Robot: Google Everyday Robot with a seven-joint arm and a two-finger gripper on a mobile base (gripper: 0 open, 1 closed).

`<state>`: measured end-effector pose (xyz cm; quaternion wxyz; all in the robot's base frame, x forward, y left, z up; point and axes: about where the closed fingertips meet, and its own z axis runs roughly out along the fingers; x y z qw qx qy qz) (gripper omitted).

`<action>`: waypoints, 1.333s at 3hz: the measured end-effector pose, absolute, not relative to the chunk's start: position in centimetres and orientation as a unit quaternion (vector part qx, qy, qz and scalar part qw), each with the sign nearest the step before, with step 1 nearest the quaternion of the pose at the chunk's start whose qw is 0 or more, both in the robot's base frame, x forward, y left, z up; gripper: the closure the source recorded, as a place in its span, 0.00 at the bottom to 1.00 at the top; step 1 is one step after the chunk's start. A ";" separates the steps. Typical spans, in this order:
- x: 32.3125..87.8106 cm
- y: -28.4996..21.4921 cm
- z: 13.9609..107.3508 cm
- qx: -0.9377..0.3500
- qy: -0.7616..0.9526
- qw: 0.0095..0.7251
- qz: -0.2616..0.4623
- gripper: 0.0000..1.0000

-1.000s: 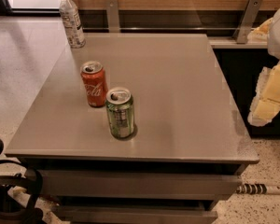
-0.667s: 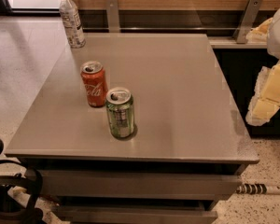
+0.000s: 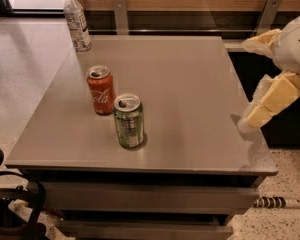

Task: Move green can near blue plastic bottle

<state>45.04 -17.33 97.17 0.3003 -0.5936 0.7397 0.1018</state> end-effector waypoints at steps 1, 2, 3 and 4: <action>45.5 -13.3 96.6 -0.583 0.704 0.357 0.190 0.00; 45.8 -10.1 96.1 -0.564 0.668 0.404 0.268 0.00; 45.6 -8.5 96.8 -0.555 0.650 0.423 0.301 0.00; 45.7 -8.4 96.7 -0.556 0.647 0.426 0.301 0.00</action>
Offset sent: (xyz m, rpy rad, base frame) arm 0.0103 0.1063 -0.0153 0.6897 0.0152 0.1831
